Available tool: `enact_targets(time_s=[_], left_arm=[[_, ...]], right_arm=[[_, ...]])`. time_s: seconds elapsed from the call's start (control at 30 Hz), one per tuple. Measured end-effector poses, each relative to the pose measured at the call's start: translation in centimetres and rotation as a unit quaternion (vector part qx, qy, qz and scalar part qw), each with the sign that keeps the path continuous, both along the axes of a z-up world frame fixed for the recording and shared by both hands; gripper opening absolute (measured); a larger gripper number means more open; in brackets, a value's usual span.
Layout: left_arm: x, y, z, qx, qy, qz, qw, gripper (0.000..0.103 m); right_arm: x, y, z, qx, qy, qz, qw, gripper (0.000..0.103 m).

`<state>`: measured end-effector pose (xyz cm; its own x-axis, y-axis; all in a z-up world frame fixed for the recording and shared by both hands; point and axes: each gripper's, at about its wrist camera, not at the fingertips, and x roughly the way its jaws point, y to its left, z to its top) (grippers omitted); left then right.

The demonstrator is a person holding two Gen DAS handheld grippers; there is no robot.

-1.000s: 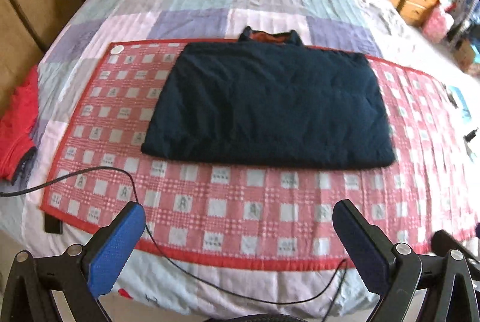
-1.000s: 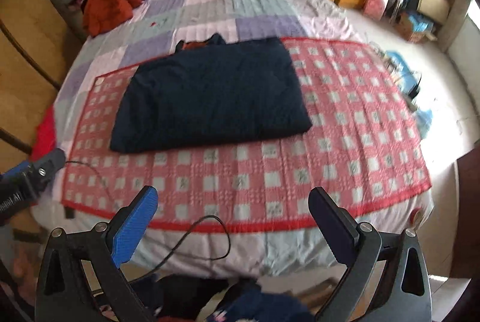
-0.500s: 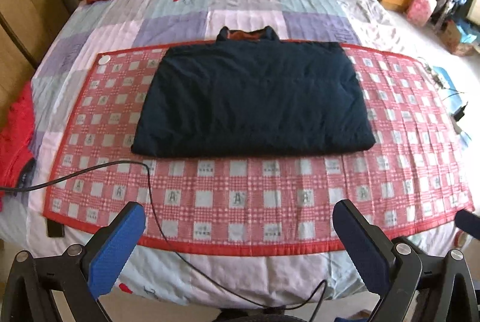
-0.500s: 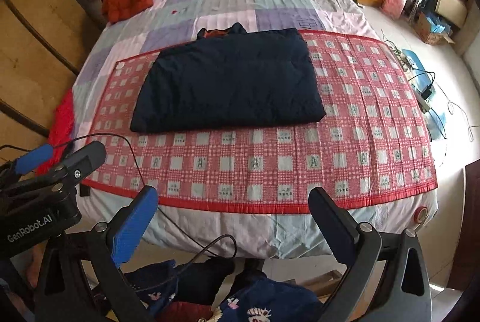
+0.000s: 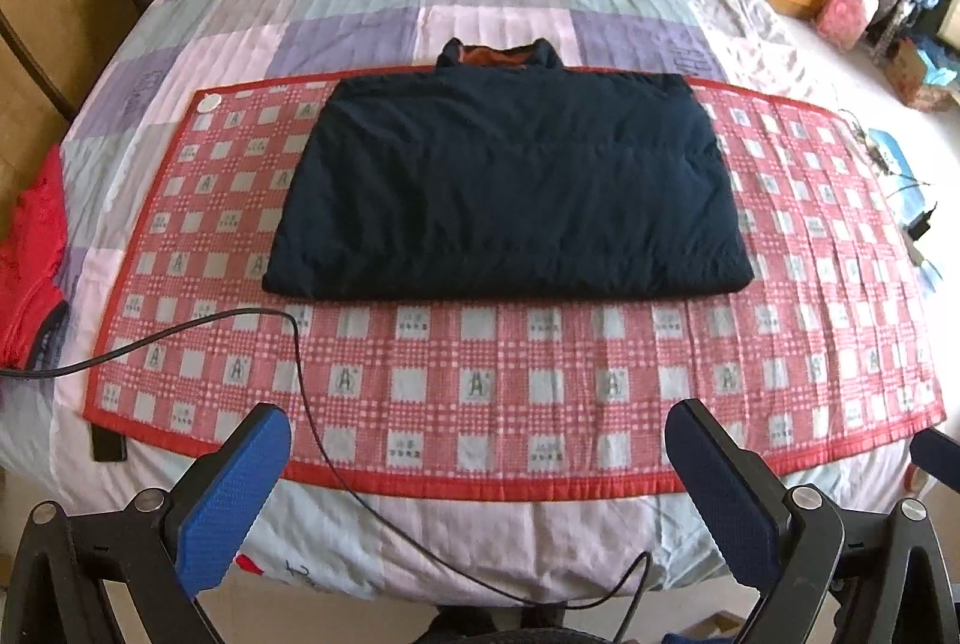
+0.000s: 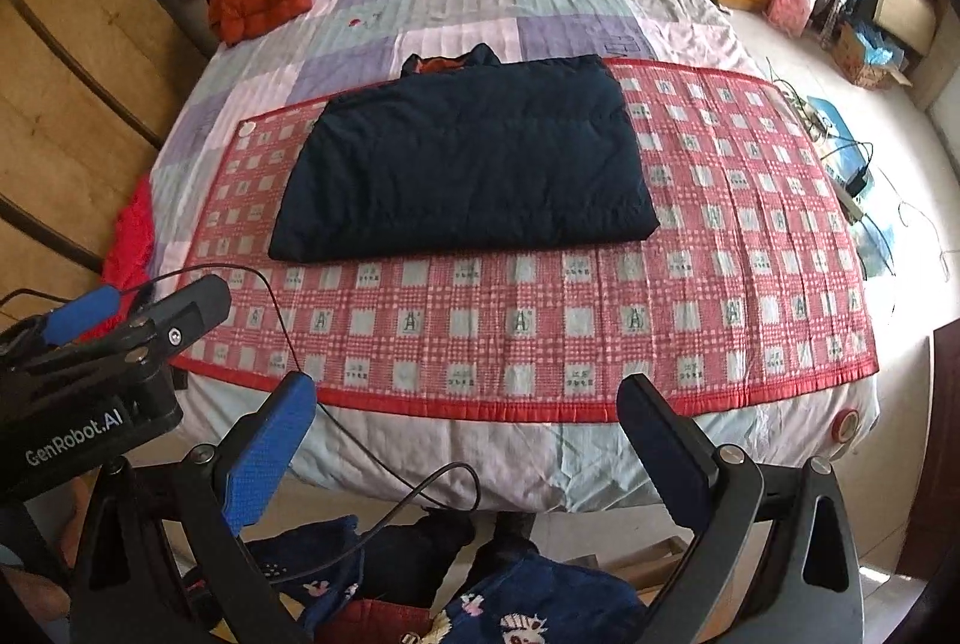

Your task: Fold large clothes

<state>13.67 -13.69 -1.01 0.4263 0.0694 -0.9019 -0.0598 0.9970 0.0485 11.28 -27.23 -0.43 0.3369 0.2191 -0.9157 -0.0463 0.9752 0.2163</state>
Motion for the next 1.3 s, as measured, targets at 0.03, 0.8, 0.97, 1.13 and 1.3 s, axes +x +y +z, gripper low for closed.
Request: enact_targets(time_s=[0.03, 0.8, 0.97, 1.13, 1.3], left_arm=[[0.0, 0.0, 0.0, 0.002, -0.001, -0.001, 1.0000, 0.103], [-0.5, 1.5, -0.1, 0.004, 0.004, -0.001, 1.0000, 0.103], [-0.6, 1.6, -0.1, 0.003, 0.005, -0.003, 1.0000, 0.103], [-0.8, 1.7, -0.1, 0.003, 0.006, -0.005, 1.0000, 0.103], [-1.3, 1.7, 0.0, 0.002, 0.000, -0.012, 0.9999, 0.103]], right_arm=[[0.0, 0.0, 0.0, 0.000, 0.000, -0.001, 1.000, 0.102], [-0.6, 1.3, 0.8, -0.004, -0.004, 0.002, 1.000, 0.102], [-0.7, 1.3, 0.8, -0.005, -0.004, 0.002, 1.000, 0.102], [-0.9, 1.1, 0.7, -0.007, -0.003, 0.000, 1.000, 0.102], [-1.2, 0.6, 0.6, -0.005, -0.003, -0.002, 1.000, 0.102]])
